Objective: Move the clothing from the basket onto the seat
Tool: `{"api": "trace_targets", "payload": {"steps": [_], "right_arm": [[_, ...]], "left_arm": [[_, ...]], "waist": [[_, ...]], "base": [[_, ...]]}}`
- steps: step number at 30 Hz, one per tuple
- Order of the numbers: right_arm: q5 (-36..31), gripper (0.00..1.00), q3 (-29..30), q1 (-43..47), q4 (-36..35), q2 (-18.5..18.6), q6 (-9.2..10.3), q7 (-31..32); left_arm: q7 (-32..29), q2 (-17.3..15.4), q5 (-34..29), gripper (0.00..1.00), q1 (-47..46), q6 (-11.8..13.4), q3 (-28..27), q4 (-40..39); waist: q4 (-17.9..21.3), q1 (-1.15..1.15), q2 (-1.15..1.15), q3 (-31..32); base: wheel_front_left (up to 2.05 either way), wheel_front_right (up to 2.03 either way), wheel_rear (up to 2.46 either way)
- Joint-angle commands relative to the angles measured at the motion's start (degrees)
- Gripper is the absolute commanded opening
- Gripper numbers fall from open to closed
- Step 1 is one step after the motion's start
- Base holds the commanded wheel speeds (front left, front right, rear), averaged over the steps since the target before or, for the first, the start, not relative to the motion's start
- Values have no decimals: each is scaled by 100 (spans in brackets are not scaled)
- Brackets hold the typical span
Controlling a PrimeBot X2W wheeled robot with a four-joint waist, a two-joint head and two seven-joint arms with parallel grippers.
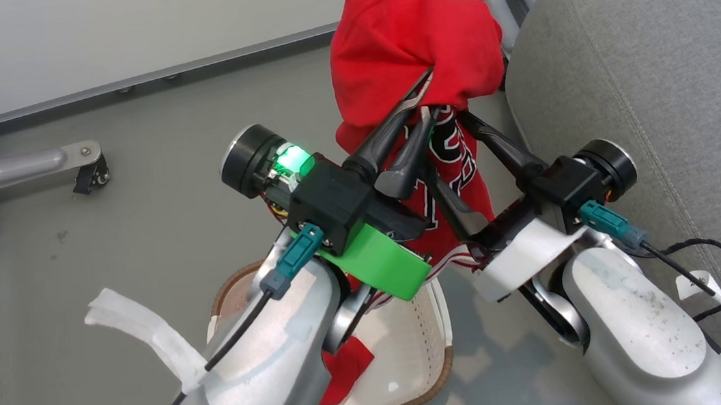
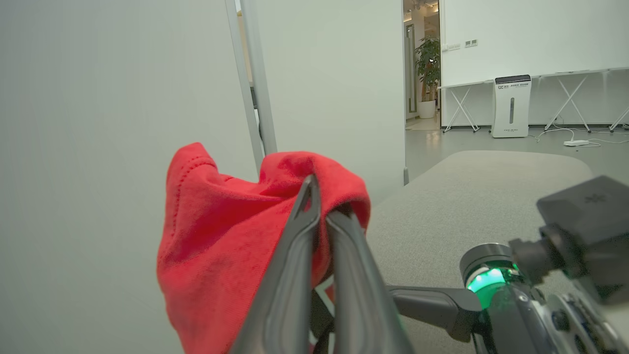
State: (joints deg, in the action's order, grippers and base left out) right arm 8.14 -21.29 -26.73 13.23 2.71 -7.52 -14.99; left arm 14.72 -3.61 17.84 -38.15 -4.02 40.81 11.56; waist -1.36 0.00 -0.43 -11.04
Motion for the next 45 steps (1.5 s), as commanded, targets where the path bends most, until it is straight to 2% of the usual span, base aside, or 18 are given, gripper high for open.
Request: {"api": "trace_targets", "payload": {"steps": [1,11,12,13,28,29,30,31,45], "right_arm": [[32,100,3,-70,88,17,6,-16],[256,100,-78,-282,612,19,6,-15],[275,70,-84,-299,622,18,6,-15],[295,0,-89,-299,618,18,6,-15],[304,0,-148,-38,456,18,6,-16],[311,0,-159,-29,450,18,6,-16],[319,0,-171,-15,451,18,6,-16],[325,0,-177,-1,453,18,6,-16],[216,0,-99,82,500,18,6,-16]], "left_arm": [[38,31,53,0,41,48,51,-68],[43,73,271,0,-70,169,490,-305],[44,73,288,0,-78,193,523,-311],[45,74,313,0,-84,204,546,-311],[50,1,323,0,-36,270,501,8],[51,-6,310,11,-34,285,497,23],[52,-11,290,78,-30,293,495,31],[52,-9,284,100,-19,305,485,28],[42,-51,163,100,120,248,435,2]], "waist": [[-19,0,43,-5],[-84,0,43,4],[-92,0,43,6],[-95,0,43,8],[-28,0,43,64],[-23,0,43,66],[-16,0,43,67],[-10,0,43,69],[60,0,43,76]], "base": [[0,0,0],[0,0,0],[0,0,0],[0,0,0],[0,0,0],[0,0,0],[0,0,0],[0,0,0],[0,0,0]]}}
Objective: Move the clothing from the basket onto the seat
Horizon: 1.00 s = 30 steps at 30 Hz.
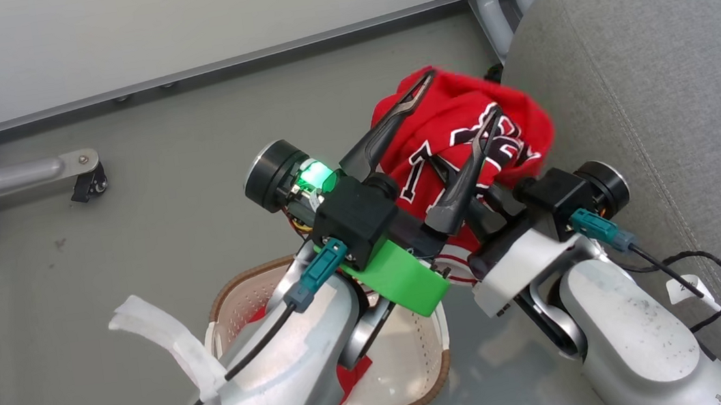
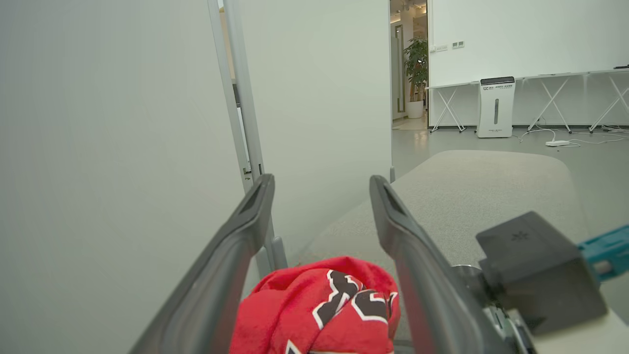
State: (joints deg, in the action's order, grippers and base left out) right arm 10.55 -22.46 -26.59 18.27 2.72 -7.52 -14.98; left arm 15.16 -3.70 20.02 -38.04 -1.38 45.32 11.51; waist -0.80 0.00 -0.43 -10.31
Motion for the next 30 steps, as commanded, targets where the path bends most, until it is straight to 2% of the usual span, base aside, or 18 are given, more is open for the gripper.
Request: {"api": "trace_targets", "payload": {"steps": [1,11,30], "right_arm": [[-52,0,51,84,-2,18,6,-17],[-459,0,614,378,-117,18,6,-17],[-829,0,1942,1132,-915,15,6,-17]], "left_arm": [[-2,-51,-63,100,119,-21,-17,18],[-3,-182,-109,100,220,-43,-19,85],[-30,-458,-205,100,56,-111,135,330]], "waist": [[16,0,43,4],[403,0,43,-64],[1674,0,43,-587]], "base": [[0,0,0],[0,0,0],[0,0,0]]}}
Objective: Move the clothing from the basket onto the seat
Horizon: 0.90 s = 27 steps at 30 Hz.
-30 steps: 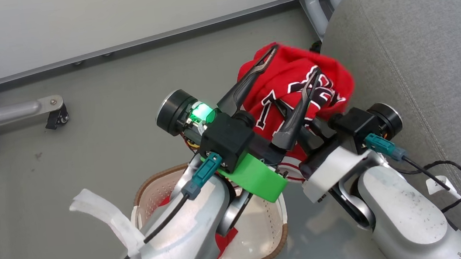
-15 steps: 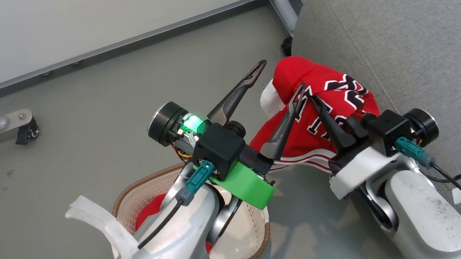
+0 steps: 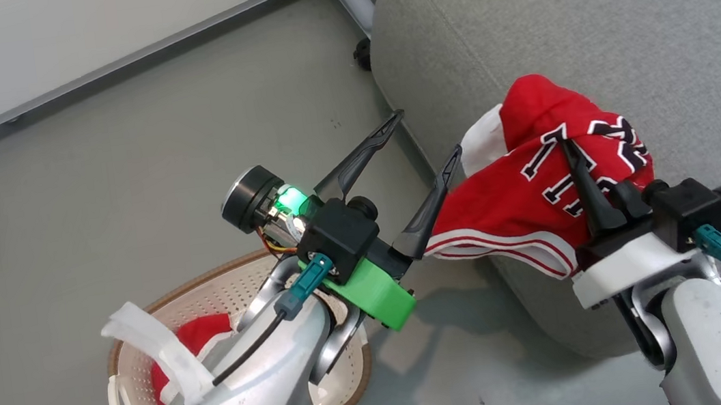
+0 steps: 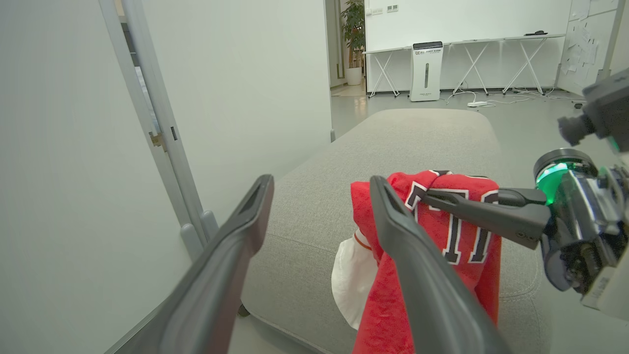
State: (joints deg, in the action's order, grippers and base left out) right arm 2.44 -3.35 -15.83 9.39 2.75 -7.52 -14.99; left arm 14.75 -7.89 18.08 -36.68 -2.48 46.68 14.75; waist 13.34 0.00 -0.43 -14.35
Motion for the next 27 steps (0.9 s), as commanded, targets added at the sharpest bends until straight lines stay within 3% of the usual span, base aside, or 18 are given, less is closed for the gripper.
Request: {"api": "trace_targets", "payload": {"steps": [1,15,27], "right_arm": [[-23,0,96,103,-65,12,6,-16],[233,0,712,309,-334,12,6,-16],[-18,0,1174,-1008,-668,75,6,-16]], "left_arm": [[-7,-46,-29,100,-91,-10,26,27],[-37,-284,-156,100,-156,-57,188,316],[-106,-534,-196,100,-286,35,138,151]], "waist": [[304,0,43,-205],[616,0,43,-512],[536,0,43,-997]], "base": [[0,0,0],[0,0,0],[0,0,0]]}}
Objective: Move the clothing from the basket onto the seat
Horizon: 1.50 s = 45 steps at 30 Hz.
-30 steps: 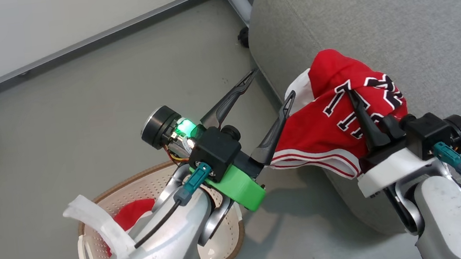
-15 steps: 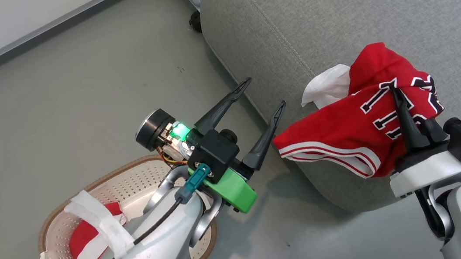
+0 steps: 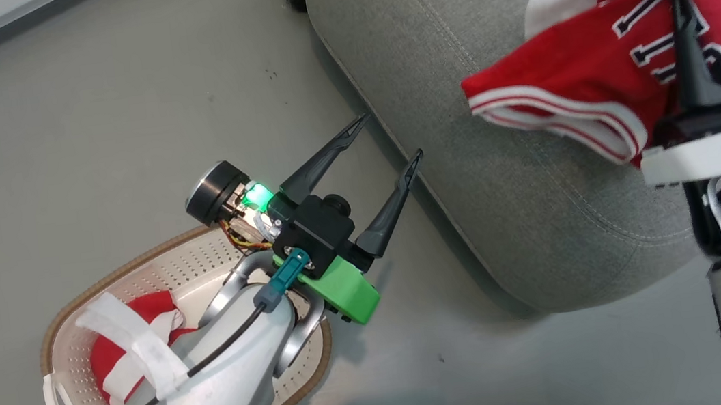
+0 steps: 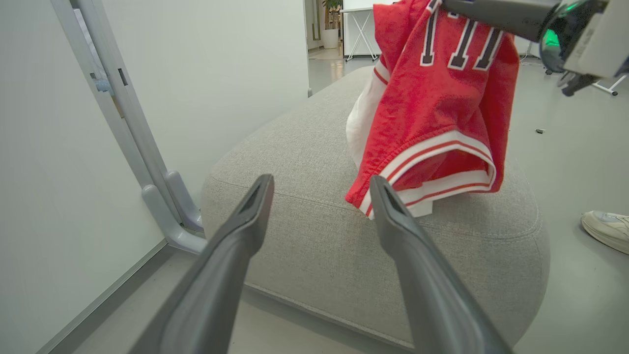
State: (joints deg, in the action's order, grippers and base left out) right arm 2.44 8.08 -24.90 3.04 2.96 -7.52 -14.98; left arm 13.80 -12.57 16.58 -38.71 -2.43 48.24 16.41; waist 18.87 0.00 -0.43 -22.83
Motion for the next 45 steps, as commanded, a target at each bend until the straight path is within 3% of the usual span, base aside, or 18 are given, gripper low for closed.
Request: {"api": "trace_targets", "payload": {"steps": [1,13,24,39,45], "right_arm": [[-52,0,76,-253,-55,86,6,-17],[-131,0,563,-2354,122,861,6,-16],[-113,0,788,-3704,1340,1424,6,-17],[-293,0,1073,-3904,3610,1507,6,-17],[-327,0,1080,-3774,3943,1472,6,-16]], "left_arm": [[-21,-81,-51,100,-108,38,-28,-47],[-262,-370,-215,100,-582,1,-43,-509],[-401,-594,-320,100,-832,11,-60,-850],[-325,-534,-257,100,-916,54,5,-871],[-273,-511,-202,100,-910,71,31,-808]], "waist": [[-25,0,43,-216],[-245,0,43,-1378],[-369,0,43,-2028],[-598,0,43,-2172],[-653,0,43,-2128]], "base": [[0,0,0],[0,0,0],[0,0,0],[0,0,0],[0,0,0]]}}
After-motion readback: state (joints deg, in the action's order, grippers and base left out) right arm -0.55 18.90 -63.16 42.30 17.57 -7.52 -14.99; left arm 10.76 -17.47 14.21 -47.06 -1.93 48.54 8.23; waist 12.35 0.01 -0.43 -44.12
